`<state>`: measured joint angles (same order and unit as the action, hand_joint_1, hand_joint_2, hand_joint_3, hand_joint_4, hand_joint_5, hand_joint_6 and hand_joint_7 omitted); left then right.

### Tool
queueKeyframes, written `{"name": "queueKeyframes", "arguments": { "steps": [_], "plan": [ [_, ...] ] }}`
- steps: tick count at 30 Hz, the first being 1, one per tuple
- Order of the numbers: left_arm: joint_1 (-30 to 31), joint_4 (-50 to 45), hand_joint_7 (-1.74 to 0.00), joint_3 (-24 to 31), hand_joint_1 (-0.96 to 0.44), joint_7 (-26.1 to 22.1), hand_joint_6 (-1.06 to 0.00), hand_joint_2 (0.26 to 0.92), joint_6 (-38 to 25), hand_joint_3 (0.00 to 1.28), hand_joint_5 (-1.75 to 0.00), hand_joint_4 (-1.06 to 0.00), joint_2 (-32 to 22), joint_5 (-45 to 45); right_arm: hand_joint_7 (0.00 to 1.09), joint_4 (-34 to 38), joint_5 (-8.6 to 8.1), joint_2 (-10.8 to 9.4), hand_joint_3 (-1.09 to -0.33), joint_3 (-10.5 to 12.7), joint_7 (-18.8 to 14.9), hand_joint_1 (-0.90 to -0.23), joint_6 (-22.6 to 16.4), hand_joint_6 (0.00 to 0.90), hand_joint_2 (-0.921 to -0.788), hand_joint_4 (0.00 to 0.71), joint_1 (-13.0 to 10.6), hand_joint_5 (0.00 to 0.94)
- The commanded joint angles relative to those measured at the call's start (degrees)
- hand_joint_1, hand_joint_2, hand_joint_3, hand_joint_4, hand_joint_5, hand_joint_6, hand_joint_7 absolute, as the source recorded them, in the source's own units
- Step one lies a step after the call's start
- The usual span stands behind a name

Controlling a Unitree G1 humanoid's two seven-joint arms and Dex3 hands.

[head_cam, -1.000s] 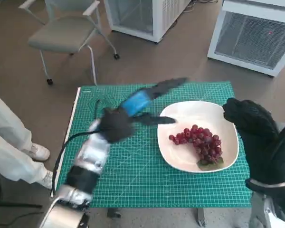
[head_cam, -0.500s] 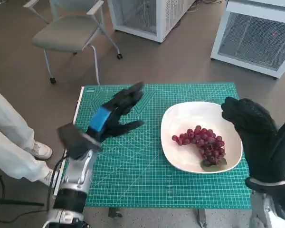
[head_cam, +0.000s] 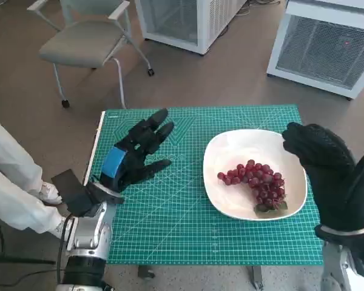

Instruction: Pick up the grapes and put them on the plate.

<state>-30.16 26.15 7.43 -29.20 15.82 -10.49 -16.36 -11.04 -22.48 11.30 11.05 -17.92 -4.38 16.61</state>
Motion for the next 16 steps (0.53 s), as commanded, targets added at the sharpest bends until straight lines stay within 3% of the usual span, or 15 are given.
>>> {"name": "queueKeyframes", "arguments": {
  "steps": [1,16],
  "plan": [
    [1.76,-1.76,0.0,0.57,-0.34,-0.86,-0.38,0.921,0.81,0.07,0.0,-0.35,0.2,-1.08,0.96,0.76,-0.53,0.4,-0.595,0.01,-0.42,-0.334,1.33,0.262,-0.921,0.492,-0.4,0.795],
    [2.51,-2.66,0.0,1.14,-0.33,-0.8,-0.38,0.921,2.18,0.09,0.0,-0.35,0.53,-1.4,0.96,1.18,-0.58,0.37,-0.597,0.15,-0.76,-0.334,1.49,0.26,-0.921,0.487,0.08,0.799]
  ]
}}
